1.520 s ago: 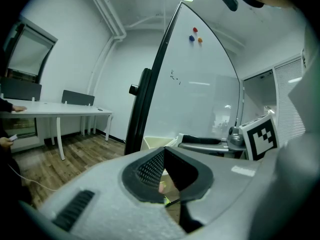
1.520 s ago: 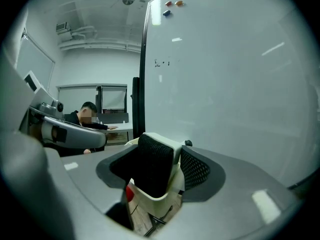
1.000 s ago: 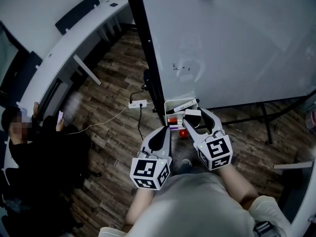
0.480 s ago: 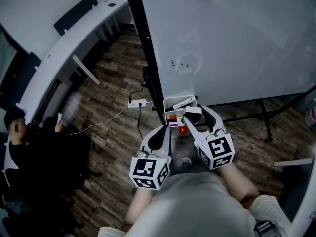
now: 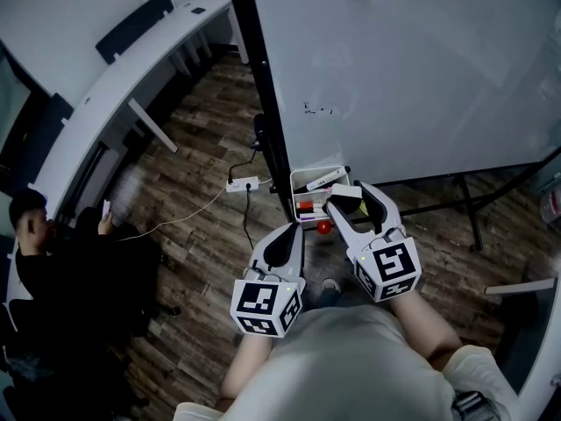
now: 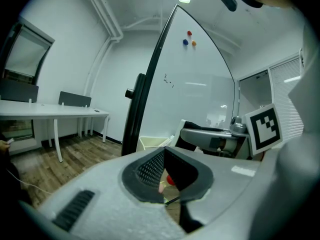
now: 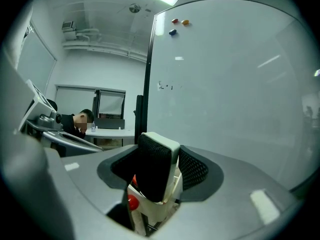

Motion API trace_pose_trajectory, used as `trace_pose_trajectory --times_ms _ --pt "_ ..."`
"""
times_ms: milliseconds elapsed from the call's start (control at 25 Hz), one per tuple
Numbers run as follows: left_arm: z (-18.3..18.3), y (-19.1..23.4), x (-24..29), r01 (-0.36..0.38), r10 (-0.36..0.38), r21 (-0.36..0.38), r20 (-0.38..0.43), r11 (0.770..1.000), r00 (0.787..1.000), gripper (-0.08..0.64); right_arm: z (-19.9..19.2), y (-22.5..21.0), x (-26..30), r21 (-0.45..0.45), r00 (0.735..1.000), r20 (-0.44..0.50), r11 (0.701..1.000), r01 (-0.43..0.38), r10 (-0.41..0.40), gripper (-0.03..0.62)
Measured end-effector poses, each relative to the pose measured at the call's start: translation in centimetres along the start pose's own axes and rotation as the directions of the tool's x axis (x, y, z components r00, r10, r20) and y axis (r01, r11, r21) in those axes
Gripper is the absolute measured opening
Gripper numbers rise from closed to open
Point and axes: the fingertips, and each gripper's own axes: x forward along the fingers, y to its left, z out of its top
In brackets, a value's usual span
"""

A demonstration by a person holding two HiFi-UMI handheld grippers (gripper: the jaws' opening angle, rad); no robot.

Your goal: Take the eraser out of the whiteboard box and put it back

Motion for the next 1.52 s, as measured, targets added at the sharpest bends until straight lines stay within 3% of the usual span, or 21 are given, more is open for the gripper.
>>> trace_pose_trajectory --times_ms 1520 --pt "-2.4 -3.2 -5.0 0.037 -0.037 0.004 -0.01 0.999 0.999 0.005 3.3 3.3 -7.4 0.019 0.993 0.109 0.999 0.044 -0.046 0.249"
